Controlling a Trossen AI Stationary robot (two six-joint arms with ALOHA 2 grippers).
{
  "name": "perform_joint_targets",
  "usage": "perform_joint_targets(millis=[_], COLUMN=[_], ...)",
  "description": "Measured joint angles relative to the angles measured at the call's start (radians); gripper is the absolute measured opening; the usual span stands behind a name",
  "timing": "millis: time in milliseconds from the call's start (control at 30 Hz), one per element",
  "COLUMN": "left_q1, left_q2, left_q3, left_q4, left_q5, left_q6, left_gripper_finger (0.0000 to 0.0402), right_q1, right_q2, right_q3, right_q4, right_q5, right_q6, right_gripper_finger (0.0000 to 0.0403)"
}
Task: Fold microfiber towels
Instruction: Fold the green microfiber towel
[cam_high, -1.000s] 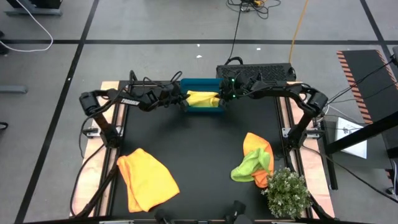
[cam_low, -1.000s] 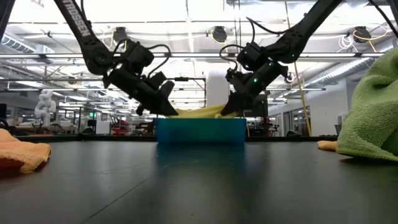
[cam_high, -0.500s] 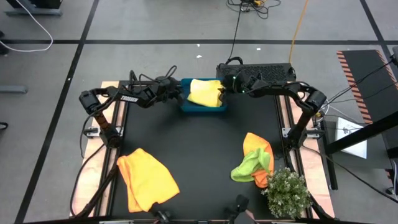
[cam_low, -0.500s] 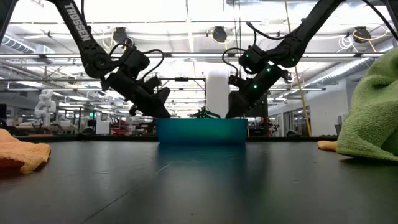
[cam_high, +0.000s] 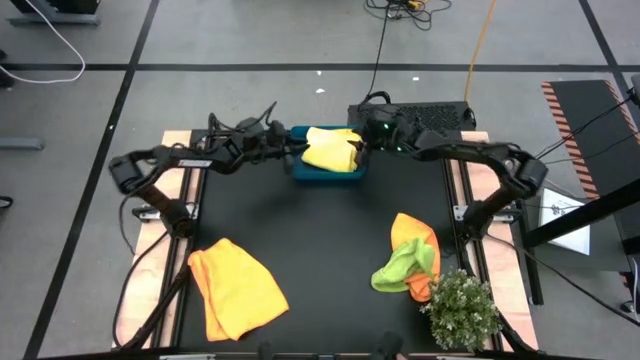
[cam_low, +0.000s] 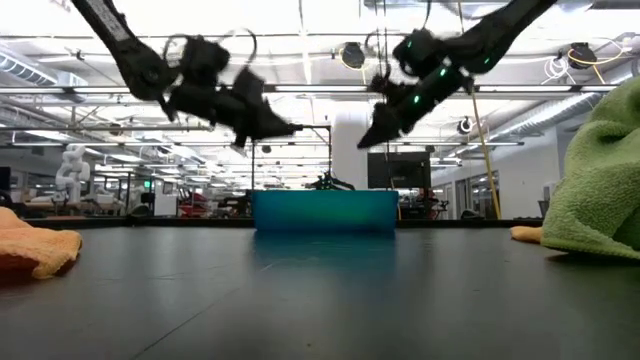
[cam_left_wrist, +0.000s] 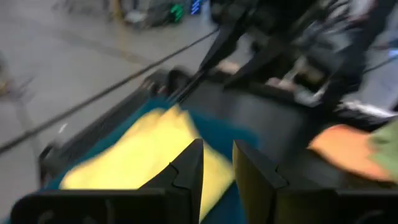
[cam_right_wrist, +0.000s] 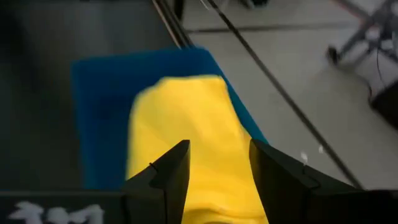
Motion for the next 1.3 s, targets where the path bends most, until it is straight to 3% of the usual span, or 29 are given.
perform_joint_targets(millis=[133, 400, 667, 833, 1300], left_q1=[-0.055, -0.218, -0.397, -0.484, -0.543], left_q2=[-0.140, -0.375, -0.514, -0.551, -0.662], left_q3=[-0.049, -0.270, -0.406, -0.441, -0.468], left_q4=[-0.017, -0.015, -0.004, -0.006, -0.040], left_q5=[0.006, -0.164, -0.284, -0.327, -0.371], left_q6=[0.035, 0.017, 0.000, 0.009, 0.067], left_gripper_finger=[0.0088, 0.0088, 0.0088, 0.0088, 0.0088], right_q1=[0.070, 0.203, 0.308, 0.337, 0.415], right_q2=[-0.111, -0.281, -0.328, -0.339, -0.338], right_q3=[-0.082, -0.322, -0.350, -0.341, -0.147], right_q4=[0.049, 0.232, 0.185, 0.050, -0.728], right_q5=[0.000, 0.000, 0.003, 0.000, -0.015], right_q6=[0.002, 0.071, 0.144, 0.168, 0.294], right_gripper_finger=[0.0152, 0.0150, 0.0150, 0.0150, 0.0150])
